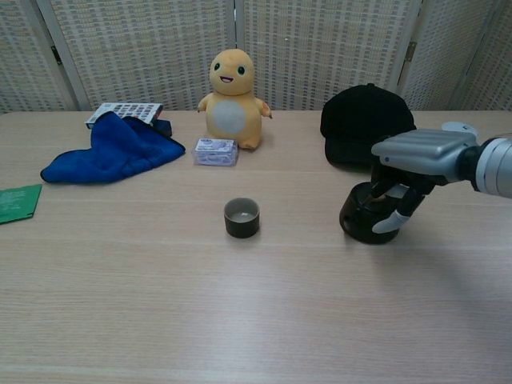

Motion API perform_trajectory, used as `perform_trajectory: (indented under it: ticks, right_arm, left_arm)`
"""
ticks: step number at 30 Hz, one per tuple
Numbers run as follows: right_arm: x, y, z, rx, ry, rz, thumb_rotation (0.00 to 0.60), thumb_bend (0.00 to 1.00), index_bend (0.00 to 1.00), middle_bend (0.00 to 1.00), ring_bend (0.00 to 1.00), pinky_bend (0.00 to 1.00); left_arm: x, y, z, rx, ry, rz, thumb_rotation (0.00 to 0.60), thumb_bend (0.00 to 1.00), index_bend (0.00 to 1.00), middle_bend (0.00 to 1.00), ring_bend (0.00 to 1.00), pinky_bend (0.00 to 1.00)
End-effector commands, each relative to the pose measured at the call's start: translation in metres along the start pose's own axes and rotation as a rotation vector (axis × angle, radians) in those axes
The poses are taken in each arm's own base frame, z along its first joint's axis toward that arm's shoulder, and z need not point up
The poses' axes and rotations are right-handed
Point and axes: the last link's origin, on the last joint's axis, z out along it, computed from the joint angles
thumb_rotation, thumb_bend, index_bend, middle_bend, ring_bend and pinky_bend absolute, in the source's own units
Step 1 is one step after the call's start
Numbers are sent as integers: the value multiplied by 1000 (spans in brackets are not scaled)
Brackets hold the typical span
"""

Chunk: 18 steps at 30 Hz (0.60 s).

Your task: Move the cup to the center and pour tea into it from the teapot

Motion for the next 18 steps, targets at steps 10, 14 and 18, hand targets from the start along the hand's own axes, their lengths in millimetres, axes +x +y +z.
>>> perform_trajectory:
  ticks: [10,14,18]
  right_arm:
    - [15,1,-7,-12,52,67,405,0,1000,945,930,0]
    - [22,-1,-10,-5,64,95,411,0,1000,968,958,13]
    - [27,-4,-12,8,71,92,415,0,1000,973,963,27]
  left_arm:
    - [2,2,-1,-13,7,-7,174,70,86,244,367,262]
    - [3,2,-2,-16,11,-11,173,70,86,245,367,261]
    - [4,2,-2,-13,13,-11,173,70,87,245,367,261]
